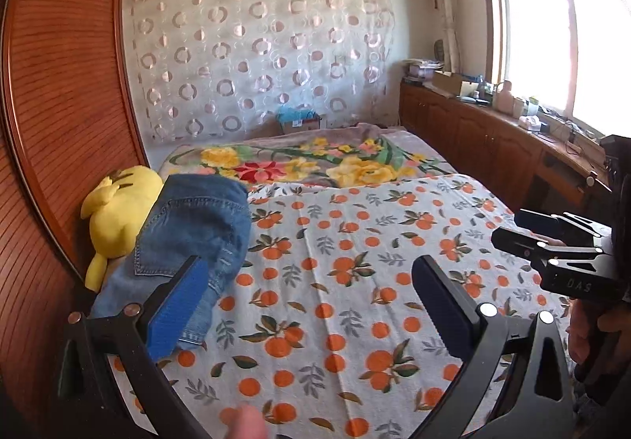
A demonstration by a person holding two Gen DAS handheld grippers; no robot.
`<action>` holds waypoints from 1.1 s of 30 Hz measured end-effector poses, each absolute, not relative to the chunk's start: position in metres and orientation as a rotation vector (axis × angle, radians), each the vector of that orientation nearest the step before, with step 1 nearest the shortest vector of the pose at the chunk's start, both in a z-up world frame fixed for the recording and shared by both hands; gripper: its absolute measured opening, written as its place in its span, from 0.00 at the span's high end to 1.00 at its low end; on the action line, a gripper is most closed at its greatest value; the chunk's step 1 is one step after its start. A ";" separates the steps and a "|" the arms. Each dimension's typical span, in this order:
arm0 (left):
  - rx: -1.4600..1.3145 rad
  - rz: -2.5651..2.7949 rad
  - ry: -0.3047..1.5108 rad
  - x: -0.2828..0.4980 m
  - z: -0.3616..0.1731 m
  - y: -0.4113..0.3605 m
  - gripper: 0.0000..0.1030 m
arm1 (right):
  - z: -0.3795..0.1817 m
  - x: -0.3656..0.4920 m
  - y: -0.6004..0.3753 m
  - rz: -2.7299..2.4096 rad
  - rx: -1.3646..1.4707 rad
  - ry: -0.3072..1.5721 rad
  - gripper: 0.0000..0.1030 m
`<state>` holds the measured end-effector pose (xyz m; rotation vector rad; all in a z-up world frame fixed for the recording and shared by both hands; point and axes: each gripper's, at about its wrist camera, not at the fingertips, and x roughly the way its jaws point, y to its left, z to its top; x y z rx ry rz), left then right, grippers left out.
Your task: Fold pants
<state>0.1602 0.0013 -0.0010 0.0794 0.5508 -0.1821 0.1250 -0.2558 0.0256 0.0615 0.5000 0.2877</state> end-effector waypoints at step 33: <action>0.029 -0.104 0.512 0.077 0.002 0.018 0.00 | 0.012 0.042 -0.252 0.210 0.039 0.410 0.33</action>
